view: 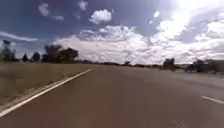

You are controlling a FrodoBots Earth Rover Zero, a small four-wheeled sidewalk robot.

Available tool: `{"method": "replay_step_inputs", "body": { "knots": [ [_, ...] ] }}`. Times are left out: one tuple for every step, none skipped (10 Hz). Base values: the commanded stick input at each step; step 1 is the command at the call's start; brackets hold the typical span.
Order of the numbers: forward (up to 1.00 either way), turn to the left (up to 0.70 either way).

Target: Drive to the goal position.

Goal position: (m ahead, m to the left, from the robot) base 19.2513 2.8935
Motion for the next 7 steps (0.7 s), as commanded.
{"method": "replay_step_inputs", "body": {
  "knots": [
    [1.0, 0.0],
    [1.0, 0.0],
    [1.0, 0.0],
    [1.0, 0.0],
    [1.0, -0.28],
    [1.0, -0.15],
    [1.0, -0.03]
  ]
}}
